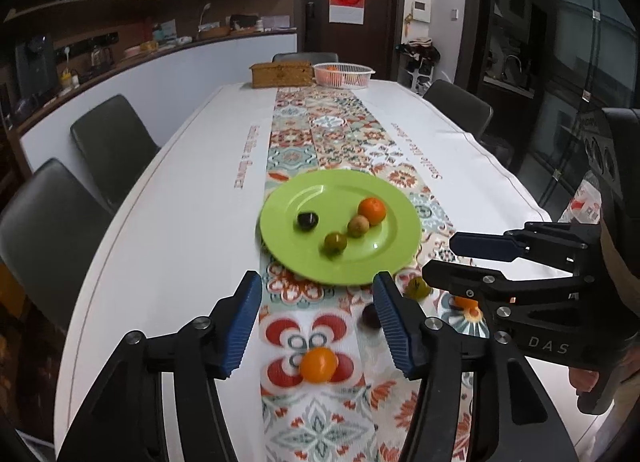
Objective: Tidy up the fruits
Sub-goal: 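Grasp the mandarin with the left gripper while the right grasps another kiwi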
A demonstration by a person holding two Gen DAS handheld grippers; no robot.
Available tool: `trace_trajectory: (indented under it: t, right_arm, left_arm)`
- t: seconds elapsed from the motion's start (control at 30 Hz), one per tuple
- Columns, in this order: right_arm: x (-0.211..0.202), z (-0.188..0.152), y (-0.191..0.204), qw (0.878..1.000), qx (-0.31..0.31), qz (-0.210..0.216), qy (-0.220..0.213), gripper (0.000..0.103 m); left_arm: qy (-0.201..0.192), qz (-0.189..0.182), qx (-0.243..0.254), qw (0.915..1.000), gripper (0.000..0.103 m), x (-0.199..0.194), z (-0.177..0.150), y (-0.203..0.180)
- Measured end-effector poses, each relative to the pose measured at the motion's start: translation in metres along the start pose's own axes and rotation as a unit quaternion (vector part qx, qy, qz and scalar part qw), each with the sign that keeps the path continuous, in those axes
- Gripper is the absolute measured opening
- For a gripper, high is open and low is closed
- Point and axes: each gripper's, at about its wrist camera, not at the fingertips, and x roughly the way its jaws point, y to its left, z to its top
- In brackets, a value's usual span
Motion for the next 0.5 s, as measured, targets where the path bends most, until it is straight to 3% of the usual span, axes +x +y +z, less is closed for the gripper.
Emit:
trace_trajectory:
  t: [0.5]
  right_arm:
    - [0.033, -0.044, 0.001, 0.998, 0.023, 0.004, 0.061, 0.039]
  left_arm:
    - [0.057, -0.006, -0.018, 0.9982, 0.057, 0.025, -0.045, 0.004]
